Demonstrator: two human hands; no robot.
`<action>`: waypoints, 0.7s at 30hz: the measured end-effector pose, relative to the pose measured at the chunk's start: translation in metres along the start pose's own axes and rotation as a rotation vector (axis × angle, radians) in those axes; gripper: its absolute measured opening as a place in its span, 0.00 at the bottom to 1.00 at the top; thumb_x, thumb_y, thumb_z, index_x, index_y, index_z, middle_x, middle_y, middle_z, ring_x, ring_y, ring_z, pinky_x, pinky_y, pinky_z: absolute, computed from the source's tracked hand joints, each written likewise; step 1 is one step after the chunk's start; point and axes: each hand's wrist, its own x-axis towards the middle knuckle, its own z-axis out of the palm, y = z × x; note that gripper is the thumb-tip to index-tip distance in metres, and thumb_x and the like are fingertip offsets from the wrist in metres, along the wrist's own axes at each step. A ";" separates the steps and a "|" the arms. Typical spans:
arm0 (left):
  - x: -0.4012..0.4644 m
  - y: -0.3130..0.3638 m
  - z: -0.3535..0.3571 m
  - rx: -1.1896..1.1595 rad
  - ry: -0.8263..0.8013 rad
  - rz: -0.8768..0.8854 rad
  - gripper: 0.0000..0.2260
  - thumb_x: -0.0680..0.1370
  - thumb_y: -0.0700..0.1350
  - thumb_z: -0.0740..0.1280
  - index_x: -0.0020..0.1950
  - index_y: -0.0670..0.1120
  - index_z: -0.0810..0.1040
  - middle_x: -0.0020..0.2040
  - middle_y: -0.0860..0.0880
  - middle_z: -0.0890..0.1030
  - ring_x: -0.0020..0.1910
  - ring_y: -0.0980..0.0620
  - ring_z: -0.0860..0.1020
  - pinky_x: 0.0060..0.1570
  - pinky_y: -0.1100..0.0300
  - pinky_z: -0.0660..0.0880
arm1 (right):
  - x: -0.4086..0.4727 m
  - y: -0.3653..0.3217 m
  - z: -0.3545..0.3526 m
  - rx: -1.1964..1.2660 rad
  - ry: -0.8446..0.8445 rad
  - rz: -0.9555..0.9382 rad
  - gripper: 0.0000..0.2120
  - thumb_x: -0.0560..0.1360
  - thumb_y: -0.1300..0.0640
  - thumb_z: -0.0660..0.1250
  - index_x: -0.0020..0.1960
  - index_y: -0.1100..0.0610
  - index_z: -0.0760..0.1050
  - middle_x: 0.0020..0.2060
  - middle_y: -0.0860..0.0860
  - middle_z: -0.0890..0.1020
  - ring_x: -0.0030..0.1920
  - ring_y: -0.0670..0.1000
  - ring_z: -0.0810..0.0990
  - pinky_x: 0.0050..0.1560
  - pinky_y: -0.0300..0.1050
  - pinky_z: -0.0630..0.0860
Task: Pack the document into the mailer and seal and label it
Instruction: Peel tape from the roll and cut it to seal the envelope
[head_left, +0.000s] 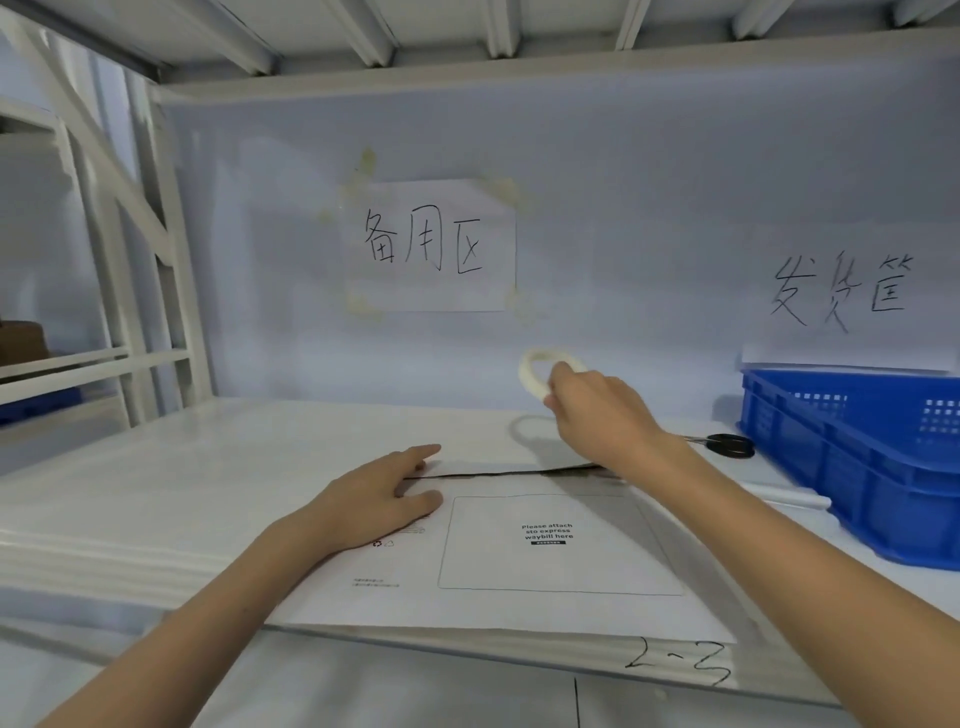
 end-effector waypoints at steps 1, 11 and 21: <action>0.000 -0.002 0.000 -0.007 0.006 -0.003 0.32 0.71 0.70 0.59 0.74 0.68 0.58 0.67 0.64 0.71 0.67 0.61 0.70 0.68 0.55 0.66 | 0.003 -0.011 0.006 0.010 -0.026 -0.033 0.08 0.83 0.57 0.54 0.57 0.60 0.67 0.49 0.59 0.79 0.41 0.61 0.71 0.38 0.49 0.63; 0.019 -0.001 -0.014 0.026 -0.041 -0.036 0.28 0.77 0.66 0.61 0.76 0.61 0.61 0.69 0.56 0.74 0.64 0.55 0.74 0.66 0.55 0.67 | 0.011 -0.026 0.077 0.414 -0.164 -0.112 0.04 0.80 0.50 0.57 0.49 0.49 0.67 0.48 0.49 0.79 0.47 0.56 0.76 0.46 0.50 0.73; 0.065 0.007 -0.007 -0.306 -0.016 0.060 0.32 0.76 0.62 0.67 0.78 0.59 0.61 0.58 0.57 0.82 0.54 0.64 0.78 0.64 0.61 0.70 | 0.016 -0.020 0.098 0.611 -0.112 -0.157 0.03 0.79 0.54 0.60 0.52 0.51 0.71 0.40 0.46 0.77 0.42 0.52 0.74 0.47 0.49 0.73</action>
